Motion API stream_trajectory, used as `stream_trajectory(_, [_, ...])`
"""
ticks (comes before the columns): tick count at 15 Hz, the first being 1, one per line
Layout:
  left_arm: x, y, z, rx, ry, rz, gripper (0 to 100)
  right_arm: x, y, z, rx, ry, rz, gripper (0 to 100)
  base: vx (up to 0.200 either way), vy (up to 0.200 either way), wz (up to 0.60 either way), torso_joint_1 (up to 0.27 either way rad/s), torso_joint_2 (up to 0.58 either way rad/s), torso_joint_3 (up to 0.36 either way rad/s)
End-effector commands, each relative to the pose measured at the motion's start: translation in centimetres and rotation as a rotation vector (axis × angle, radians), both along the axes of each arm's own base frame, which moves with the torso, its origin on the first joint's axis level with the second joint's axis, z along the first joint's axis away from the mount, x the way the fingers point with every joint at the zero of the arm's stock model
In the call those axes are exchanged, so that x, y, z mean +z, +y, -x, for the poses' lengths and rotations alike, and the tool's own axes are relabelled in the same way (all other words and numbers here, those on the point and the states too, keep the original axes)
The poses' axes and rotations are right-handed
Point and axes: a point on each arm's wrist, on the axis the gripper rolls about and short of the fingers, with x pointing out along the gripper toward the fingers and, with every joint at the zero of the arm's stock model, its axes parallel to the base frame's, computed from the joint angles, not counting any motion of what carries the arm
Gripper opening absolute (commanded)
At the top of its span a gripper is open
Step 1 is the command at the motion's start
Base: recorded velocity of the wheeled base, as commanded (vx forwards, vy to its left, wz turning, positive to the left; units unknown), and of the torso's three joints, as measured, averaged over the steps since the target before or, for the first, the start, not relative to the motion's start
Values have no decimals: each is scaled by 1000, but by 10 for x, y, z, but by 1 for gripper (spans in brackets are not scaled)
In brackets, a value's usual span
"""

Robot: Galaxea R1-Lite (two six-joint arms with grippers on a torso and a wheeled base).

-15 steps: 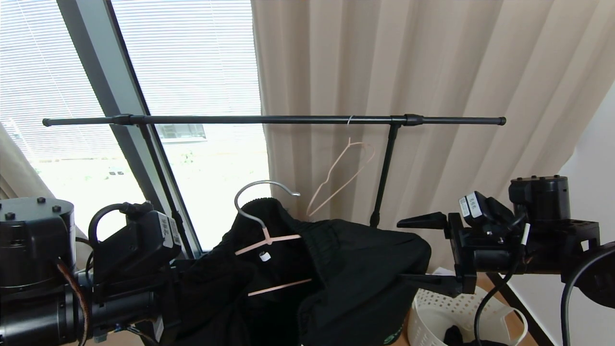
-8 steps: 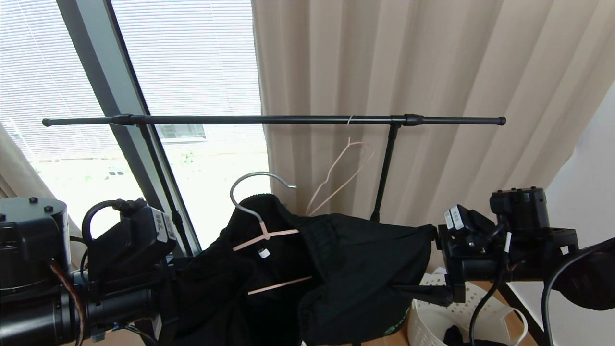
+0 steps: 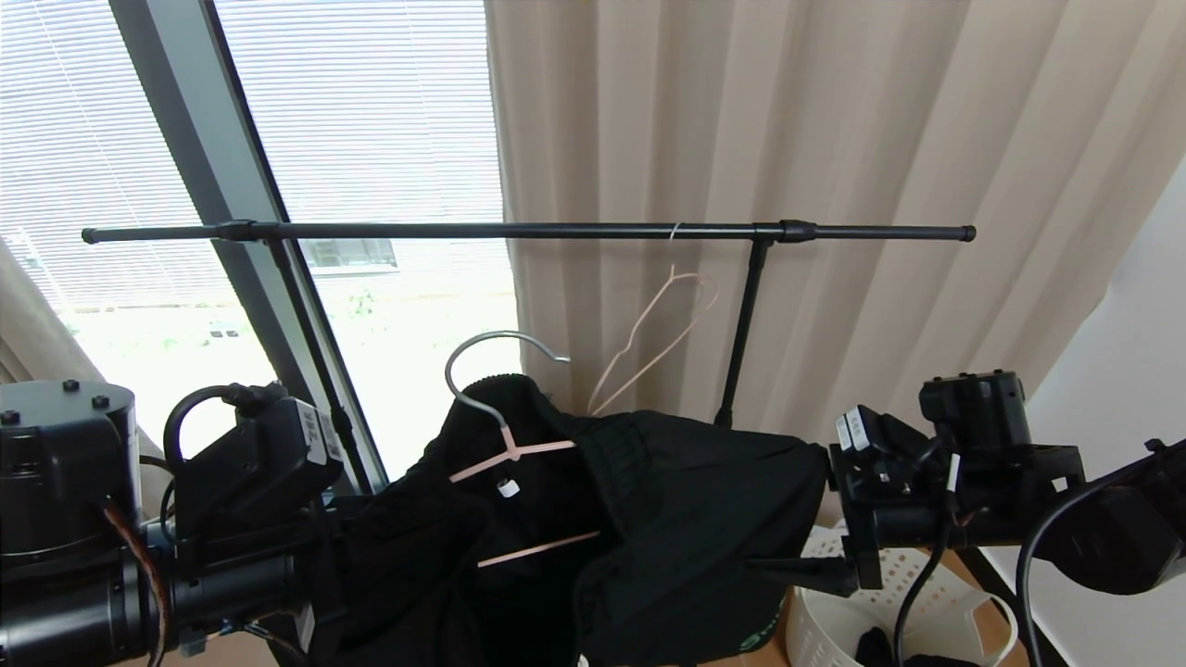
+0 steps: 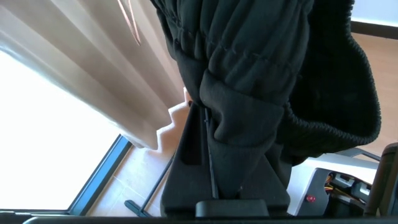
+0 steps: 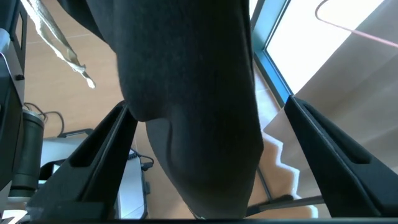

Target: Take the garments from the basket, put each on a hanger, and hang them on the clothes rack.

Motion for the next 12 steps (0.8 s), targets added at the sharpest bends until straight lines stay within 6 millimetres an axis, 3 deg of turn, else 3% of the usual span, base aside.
stream_trajectory(1, [-2,1,-2,8,8,-3,0,-2,1,-1,-1,7,3,100,0,0,0,0,0,0])
stream_trajectory(2, [-1,1,-3,13,11,1,0,-1,1,-2,-11,0,10,0,0,0,0,0,0,0])
stream_trajectory(8, [-1,6,-11,59,29,17,0,-2,-1,-9,-50,-10,32,0,0,0,0,0,0,0])
stream_trajectory(12, [-3,10,-18,89,12,28,0,0,-13,-17,-94,-23,30,0,0,0,0,0,0,0])
